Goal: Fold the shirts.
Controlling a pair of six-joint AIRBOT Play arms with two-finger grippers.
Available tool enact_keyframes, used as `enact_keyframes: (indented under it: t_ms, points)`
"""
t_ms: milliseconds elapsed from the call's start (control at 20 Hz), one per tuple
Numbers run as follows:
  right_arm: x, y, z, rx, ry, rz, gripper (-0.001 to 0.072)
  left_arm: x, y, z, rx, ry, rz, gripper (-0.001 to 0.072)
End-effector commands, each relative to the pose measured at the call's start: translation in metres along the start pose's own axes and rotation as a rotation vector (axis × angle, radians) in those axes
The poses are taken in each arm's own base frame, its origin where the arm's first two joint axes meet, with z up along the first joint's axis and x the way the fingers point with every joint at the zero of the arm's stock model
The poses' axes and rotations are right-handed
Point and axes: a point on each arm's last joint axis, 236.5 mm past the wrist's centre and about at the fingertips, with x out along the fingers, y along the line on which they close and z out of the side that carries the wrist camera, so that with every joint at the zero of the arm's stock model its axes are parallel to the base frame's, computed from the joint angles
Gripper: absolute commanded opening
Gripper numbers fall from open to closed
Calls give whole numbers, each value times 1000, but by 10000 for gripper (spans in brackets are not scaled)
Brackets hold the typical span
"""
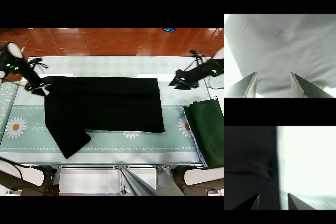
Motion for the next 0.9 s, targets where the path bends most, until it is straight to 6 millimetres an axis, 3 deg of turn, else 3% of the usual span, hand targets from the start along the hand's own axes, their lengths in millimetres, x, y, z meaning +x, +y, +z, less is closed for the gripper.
enact_keyframes:
  t_ms: [0,100,200,300,450,600,850]
  points:
    - [-25,-33,-27,91,-161,-56,415,4,44,-57,-131,-68,-25,502]
    - [-12,-35,-65,120,-198,-23,414,19,61,-97,-236,-130,-134,502]
    - [8,-27,-98,153,-216,36,414,23,51,-116,-319,-249,-340,502]
    - [22,-11,-118,184,-207,127,414,31,48,-128,-392,-315,-462,502]
    - [30,11,-133,187,-179,231,414,57,47,-145,-449,-259,-487,502]
    - [27,21,-133,176,-177,273,413,82,49,-164,-454,-154,-440,502]
    - [27,22,-131,175,-185,279,413,100,28,-160,-408,-116,-448,502]
